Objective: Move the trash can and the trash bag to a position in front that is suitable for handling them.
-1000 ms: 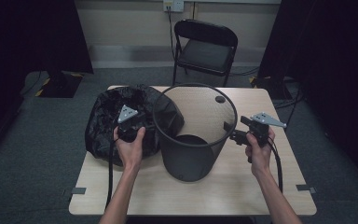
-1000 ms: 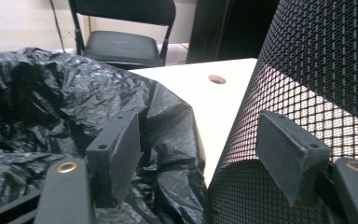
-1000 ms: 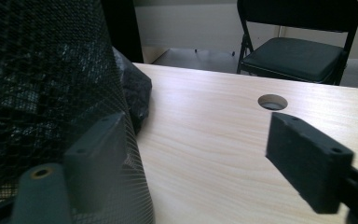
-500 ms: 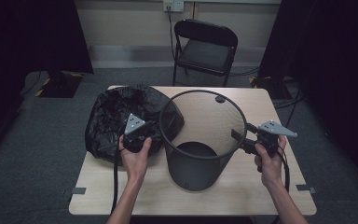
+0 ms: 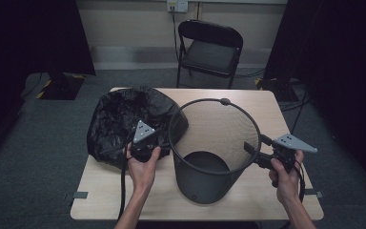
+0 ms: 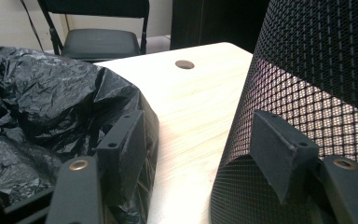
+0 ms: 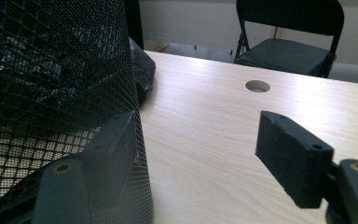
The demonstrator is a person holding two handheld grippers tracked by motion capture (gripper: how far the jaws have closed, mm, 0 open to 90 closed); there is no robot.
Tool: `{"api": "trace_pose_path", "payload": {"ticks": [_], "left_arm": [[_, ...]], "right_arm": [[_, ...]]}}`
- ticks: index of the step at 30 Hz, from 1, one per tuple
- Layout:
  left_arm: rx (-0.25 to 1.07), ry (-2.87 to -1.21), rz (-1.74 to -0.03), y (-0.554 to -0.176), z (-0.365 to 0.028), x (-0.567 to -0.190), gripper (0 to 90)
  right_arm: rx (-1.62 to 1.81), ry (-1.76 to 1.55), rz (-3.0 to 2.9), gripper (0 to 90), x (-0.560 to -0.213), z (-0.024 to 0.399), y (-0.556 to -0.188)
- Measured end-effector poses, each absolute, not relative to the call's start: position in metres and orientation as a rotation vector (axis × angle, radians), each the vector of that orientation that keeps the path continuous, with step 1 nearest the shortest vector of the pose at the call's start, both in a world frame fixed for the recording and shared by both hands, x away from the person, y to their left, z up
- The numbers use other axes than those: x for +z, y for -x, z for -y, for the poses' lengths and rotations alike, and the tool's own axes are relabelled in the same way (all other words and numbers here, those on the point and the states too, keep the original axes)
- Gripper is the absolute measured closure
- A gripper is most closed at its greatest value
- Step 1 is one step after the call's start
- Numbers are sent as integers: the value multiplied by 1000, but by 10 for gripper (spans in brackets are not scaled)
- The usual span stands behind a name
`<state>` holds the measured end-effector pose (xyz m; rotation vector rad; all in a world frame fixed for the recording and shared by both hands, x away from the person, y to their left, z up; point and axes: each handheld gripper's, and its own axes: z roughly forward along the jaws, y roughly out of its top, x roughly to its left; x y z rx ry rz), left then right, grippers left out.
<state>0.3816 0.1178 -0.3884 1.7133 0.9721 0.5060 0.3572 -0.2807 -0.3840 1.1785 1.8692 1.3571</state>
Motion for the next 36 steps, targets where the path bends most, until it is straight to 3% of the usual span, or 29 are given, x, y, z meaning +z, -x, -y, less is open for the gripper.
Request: {"api": "trace_pose_path", "payload": {"ticks": [4,10,16,27,36], "left_arm": [[519,-1714,-962,-381,-116,-389,366],[506,-1701,-983,-383,-123,-389,200],[507,-1756,-975,-380,-137,-387,181],[447,-1868,-942,-368,-188,-387,183],[476,-1839,-938,-394,-207,-385,173]], "right_arm": [[1354,-1183,-1866,263,-384,284,-354],[1349,-1215,-1872,115,-386,288,-359],[1337,-1262,-1911,118,-401,295,-364],[1105,-1296,-2121,125,-464,303,-361],[1009,-1345,-2156,134,-494,308,-364]]}}
